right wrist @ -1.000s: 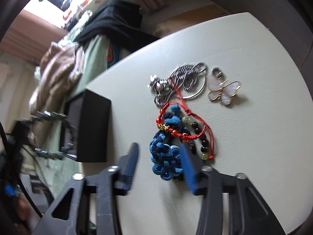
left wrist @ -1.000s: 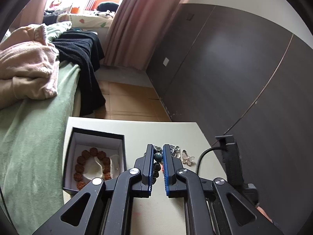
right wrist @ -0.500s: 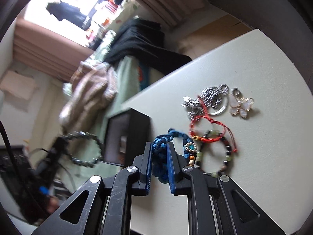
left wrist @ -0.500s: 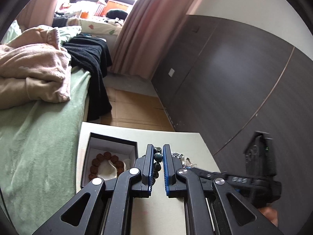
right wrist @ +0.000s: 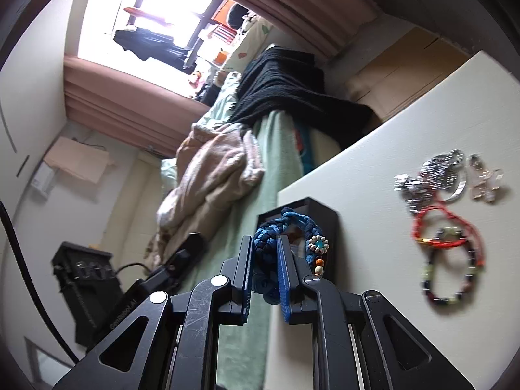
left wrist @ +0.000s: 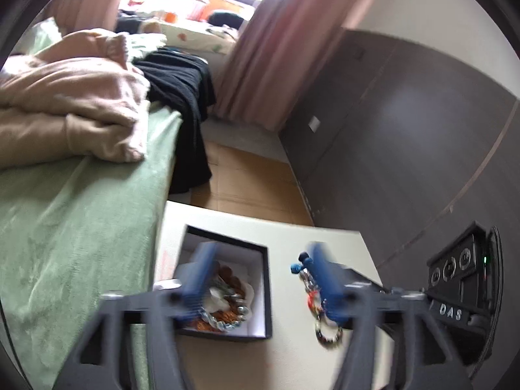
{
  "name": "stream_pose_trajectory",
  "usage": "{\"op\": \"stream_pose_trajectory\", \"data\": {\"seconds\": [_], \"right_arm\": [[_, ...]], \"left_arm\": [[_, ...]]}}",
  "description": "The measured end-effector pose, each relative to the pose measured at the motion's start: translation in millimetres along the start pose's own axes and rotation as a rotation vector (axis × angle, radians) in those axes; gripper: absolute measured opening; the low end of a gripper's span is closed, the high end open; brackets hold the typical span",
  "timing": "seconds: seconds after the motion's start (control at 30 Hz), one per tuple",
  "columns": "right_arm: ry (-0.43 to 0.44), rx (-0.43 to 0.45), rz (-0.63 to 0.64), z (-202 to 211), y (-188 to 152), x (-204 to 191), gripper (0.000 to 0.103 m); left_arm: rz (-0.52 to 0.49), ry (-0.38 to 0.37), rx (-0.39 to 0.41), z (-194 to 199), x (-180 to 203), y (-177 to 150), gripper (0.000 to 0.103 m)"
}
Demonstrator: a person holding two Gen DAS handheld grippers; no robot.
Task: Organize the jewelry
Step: 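Lower the blue knotted bracelet into the black box and open the left gripper, then grasp the red string bracelet with the left gripper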
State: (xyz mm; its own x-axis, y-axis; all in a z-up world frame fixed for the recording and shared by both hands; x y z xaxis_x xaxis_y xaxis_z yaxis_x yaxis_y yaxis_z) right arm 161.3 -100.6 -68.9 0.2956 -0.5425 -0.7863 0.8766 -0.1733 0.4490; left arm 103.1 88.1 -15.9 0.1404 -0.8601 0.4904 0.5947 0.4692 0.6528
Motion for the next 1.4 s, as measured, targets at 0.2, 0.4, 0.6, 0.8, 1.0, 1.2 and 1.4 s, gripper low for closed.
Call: {"op": "stream_pose_trajectory", "data": {"seconds": [0.2, 0.4, 0.6, 0.8, 1.0, 1.2, 1.4], "right_arm": [[0.057, -0.014, 0.008, -25, -2, -14, 0.016], [0.029, -0.059, 0.054, -50, -5, -26, 0.024], [-0.041, -0.046, 0.050, -35, -8, -20, 0.083], [-0.182, 0.004, 0.084, 6, 0, -10, 0.083], [-0.333, 0.060, 0.069, 46, 7, 9, 0.083], [-0.379, 0.055, 0.072, 81, 9, 27, 0.083], [-0.439, 0.053, 0.054, 105, 11, 46, 0.083]], "left_arm": [[0.024, 0.039, 0.053, 10, -16, 14, 0.078], [0.043, 0.034, 0.067, 20, -27, 20, 0.078], [0.028, 0.030, 0.077, 24, -23, 17, 0.078], [-0.015, 0.013, 0.086, 26, -4, 6, 0.078], [-0.043, -0.021, 0.053, 17, 20, -9, 0.078], [-0.100, -0.043, 0.011, 3, 46, -27, 0.078], [-0.162, -0.052, -0.034, -11, 69, -46, 0.078]]}}
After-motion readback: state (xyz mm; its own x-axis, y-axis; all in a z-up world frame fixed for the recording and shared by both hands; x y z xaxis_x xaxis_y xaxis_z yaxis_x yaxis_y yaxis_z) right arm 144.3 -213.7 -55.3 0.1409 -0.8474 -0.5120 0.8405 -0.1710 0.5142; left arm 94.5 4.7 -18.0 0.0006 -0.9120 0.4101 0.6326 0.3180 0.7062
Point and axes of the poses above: each gripper's, at about its wrist camera, not at the fingertips, and z roughly against the way its jaws point, x to its right, y to its top, the point moved 3 cm from there along -z, roughly the way its jaws point, and after that the axes turned 4 degrees about z, right-handed, at the moved point
